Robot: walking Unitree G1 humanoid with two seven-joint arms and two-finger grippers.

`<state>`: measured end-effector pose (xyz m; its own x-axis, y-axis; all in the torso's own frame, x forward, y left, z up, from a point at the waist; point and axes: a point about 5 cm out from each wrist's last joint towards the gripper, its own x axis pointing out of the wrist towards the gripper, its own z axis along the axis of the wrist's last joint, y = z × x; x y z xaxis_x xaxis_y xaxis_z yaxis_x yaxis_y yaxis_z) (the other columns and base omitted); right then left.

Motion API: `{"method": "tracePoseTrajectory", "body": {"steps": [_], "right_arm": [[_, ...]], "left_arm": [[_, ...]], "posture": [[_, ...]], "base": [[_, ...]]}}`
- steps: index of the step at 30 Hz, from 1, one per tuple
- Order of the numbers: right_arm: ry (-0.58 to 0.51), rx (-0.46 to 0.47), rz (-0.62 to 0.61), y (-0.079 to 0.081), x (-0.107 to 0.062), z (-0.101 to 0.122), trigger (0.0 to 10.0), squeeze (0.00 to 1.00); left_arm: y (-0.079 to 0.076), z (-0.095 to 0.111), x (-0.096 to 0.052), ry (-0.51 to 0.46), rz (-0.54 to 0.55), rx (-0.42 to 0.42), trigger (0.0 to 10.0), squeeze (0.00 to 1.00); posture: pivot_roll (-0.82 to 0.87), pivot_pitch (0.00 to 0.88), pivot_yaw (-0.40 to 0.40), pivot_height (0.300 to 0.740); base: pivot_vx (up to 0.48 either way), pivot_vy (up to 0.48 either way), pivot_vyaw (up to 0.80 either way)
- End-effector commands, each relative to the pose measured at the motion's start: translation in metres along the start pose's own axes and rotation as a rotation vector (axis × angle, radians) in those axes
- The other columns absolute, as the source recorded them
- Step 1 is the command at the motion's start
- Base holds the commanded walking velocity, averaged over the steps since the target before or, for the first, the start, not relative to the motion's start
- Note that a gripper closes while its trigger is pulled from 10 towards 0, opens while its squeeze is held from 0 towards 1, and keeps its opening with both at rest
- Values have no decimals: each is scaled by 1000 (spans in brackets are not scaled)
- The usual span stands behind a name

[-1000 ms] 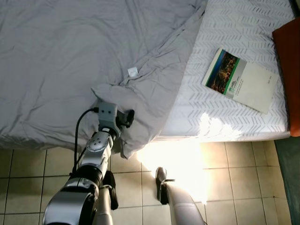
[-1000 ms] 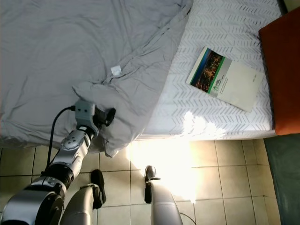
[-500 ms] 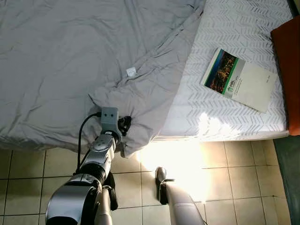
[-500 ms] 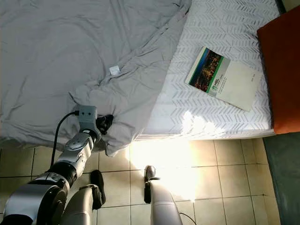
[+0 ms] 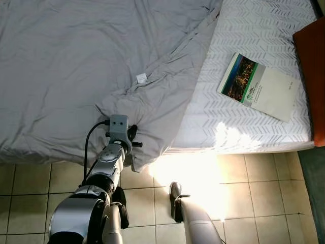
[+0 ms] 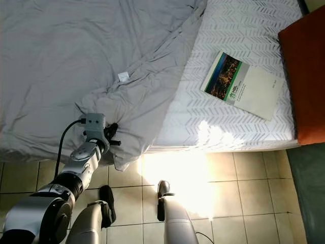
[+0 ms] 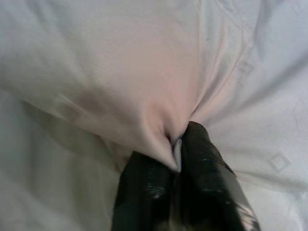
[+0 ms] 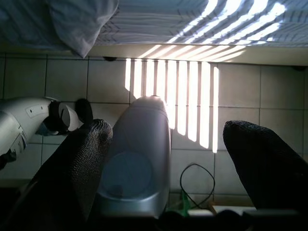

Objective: Clean up the room

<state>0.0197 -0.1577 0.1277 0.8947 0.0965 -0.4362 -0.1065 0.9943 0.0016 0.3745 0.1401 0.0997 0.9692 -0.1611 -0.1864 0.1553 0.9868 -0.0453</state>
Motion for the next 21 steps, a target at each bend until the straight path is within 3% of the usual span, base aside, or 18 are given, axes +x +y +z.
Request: {"method": "tracePoseTrajectory", "body": {"steps": [1,2,3,7,8,9,10,11,14,21], "right_arm": [[53,5,-12,0,4,-12,10000,0],[31,7,-14,0,10,-11,10000,0],[-15,9,-18,0,21,-6,10000,0],[-44,16,-27,0,32,-6,10000,0],[-52,18,-29,0,37,-6,10000,0],[-57,19,-31,1,40,-7,10000,0],[-57,19,-31,1,40,-7,10000,0],[-62,21,-32,2,44,-7,10000,0],[-75,28,-33,6,47,-6,10000,0],[-49,31,-29,9,39,-11,10000,0]], "left_arm": [[7,-19,-7,62,10,35,0,0],[4,-18,-7,50,-17,54,0,0],[-6,-16,-6,31,-93,182,0,0],[-15,-18,-6,37,-145,227,0,0],[-25,-19,-5,45,-180,259,0,0],[-34,-20,-4,50,-210,282,1176,0],[-34,-20,-4,50,-210,282,1176,0],[-44,-19,-3,47,-241,305,9882,0],[-75,-17,-2,30,-329,392,10000,0],[-117,-19,-5,40,-460,488,10000,0]], "posture": [[-329,475,-17,740],[-318,460,-5,740],[-303,440,8,740],[-279,420,28,740],[-275,421,42,740],[-275,421,44,740],[-275,421,44,740],[-276,420,54,740],[-278,415,68,740],[-303,421,100,740]], "base": [[0,0,0],[0,0,0],[0,0,0],[0,0,0],[0,0,0],[0,0,0],[0,0,0],[0,0,0],[0,0,0],[0,0,0]]}}
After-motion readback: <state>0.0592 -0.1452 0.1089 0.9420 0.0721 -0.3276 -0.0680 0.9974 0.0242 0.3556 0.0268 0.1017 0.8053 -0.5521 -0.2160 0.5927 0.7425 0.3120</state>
